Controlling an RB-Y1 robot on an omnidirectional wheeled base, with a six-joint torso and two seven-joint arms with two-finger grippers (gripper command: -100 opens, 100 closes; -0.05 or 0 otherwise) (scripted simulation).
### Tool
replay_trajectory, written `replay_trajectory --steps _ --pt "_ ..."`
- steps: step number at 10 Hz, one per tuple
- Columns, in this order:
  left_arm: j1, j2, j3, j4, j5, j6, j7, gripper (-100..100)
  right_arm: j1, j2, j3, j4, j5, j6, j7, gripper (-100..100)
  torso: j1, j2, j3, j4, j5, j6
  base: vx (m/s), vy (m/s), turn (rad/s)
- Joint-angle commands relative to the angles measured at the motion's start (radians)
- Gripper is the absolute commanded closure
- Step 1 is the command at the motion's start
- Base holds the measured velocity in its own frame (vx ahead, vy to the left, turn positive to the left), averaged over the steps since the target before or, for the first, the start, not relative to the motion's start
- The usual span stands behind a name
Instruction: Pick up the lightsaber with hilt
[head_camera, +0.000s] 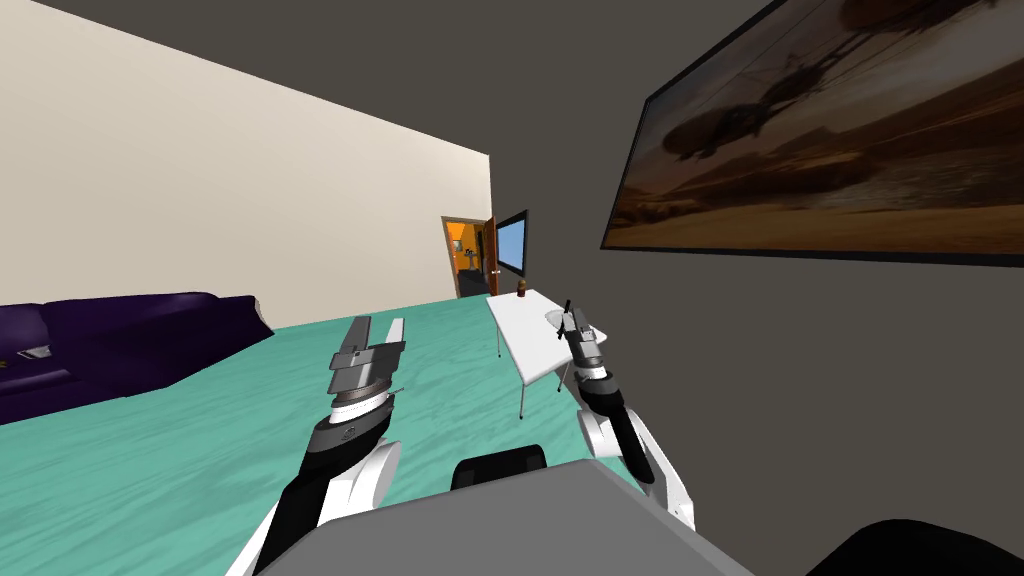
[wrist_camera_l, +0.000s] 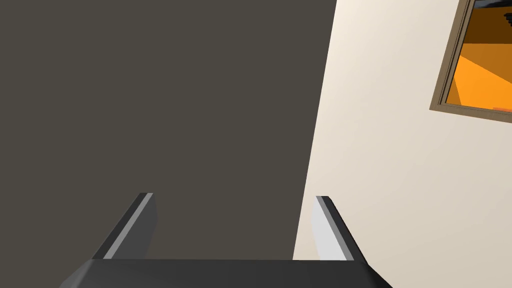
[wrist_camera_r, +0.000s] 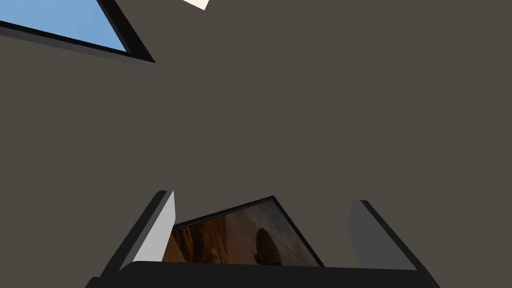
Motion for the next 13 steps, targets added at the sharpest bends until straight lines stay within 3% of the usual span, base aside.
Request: replay_trajectory --steps 1,9,10,11,13 --pt "0.0 0.0 0.0 0.0 0.0 0.0 0.0 0 -0.003 -0.011 -0.023 0.034 0.02 0.006 0.031 -100 0.0 0.0 0.0 0.0 0.0 0.0 0.007 0.148 -0.075" --pt "0.0 0.0 0.0 0.0 0.0 0.0 0.0 0 -0.021 -0.037 -0.183 0.218 0.149 0.103 0.223 -100 0.007 -0.003 -0.002 -0.001 0.002 0.0 0.008 0.213 -0.08" --pt "0.0 0.0 0.0 0.0 0.0 0.0 0.0 0 -0.025 -0.039 -0.207 0.243 0.166 0.119 0.25 -100 0.005 -0.004 -0.002 -0.001 0.001 0.0 0.056 0.175 -0.067" --pt "0.0 0.0 0.0 0.0 0.0 0.0 0.0 0 -0.025 -0.039 -0.207 0.244 0.166 0.119 0.25 -100 0.004 -0.005 -0.003 -0.001 0.001 0.0 0.044 0.115 -0.022" --pt "0.0 0.0 0.0 0.0 0.0 0.0 0.0 0 -0.032 -0.044 -0.259 0.295 0.199 0.153 0.302 -100 -0.002 -0.004 -0.002 -0.001 0.0 0.0 0.048 0.107 -0.038"
